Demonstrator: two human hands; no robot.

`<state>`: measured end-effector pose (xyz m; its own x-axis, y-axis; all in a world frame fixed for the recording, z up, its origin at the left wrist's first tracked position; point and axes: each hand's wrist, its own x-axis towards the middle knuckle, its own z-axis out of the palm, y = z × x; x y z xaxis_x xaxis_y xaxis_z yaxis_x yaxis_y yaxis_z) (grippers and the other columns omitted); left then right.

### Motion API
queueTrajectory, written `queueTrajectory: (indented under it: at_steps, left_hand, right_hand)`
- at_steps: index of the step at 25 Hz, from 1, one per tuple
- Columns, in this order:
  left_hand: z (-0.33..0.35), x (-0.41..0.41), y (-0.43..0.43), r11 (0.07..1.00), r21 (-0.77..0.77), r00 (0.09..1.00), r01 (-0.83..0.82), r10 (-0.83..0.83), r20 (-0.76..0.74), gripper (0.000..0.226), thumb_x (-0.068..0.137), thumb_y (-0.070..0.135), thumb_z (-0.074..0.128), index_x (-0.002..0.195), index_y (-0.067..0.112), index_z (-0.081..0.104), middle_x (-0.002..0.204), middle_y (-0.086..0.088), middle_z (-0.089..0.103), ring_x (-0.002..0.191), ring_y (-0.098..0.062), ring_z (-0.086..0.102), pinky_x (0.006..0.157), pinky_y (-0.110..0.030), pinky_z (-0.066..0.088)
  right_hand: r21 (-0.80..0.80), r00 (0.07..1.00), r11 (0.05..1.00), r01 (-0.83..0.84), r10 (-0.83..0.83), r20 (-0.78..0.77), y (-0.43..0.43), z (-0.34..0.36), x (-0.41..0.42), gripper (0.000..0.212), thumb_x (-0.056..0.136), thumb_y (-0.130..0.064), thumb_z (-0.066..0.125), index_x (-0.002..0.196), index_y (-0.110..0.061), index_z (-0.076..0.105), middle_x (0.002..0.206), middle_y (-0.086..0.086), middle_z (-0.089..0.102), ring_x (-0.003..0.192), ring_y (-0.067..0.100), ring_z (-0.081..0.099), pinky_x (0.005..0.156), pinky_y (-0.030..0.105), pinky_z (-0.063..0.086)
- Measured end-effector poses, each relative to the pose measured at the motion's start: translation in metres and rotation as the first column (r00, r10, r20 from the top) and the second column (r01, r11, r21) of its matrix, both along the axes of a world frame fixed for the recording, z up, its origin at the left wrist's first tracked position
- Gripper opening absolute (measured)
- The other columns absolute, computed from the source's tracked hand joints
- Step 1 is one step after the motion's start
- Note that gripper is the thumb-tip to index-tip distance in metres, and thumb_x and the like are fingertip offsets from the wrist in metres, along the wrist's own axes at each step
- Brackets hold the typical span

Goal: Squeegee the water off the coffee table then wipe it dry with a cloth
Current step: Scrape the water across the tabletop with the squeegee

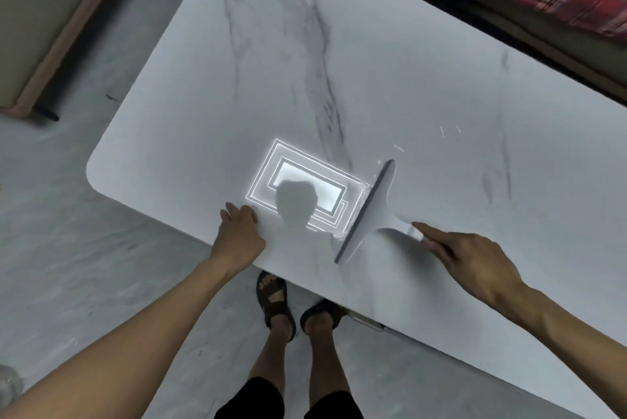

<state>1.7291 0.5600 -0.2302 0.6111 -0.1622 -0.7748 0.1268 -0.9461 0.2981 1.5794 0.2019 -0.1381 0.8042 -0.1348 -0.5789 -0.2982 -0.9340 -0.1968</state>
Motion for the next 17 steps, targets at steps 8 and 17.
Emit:
queueTrajectory:
  at_steps: [8, 17]
  left_hand:
    - [0.013, -0.008, 0.005, 0.984, -0.1, 0.983, -0.15, 0.159, 0.095, 0.026, 0.082, 0.004, 0.042, 0.102, 0.021, 0.04, 0.083, 0.005, 0.052, 0.07, -0.011, 0.052, 0.052, -0.025, 0.034]
    - [0.006, -0.071, -0.042, 0.992, -0.082, 0.994, 0.099, -0.094, 0.061, 0.04, 0.077, -0.008, 0.044, 0.114, 0.007, 0.044, 0.143, -0.023, 0.034, 0.125, -0.036, 0.042, 0.101, -0.044, 0.043]
  right_hand:
    - [0.256, 0.899, 0.862, -0.438, 0.42, 0.123, 0.12, -0.035, 0.027, 0.039, 0.102, -0.049, 0.027, 0.14, -0.053, 0.031, 0.105, -0.005, 0.066, 0.086, 0.024, 0.064, 0.065, 0.031, 0.042]
    - [0.174, 0.922, 0.908, -0.382, 0.364, 0.129, 0.037, -0.041, -0.017, 0.04, 0.101, -0.051, 0.023, 0.141, -0.056, 0.028, 0.098, -0.007, 0.064, 0.085, 0.021, 0.064, 0.065, 0.028, 0.04]
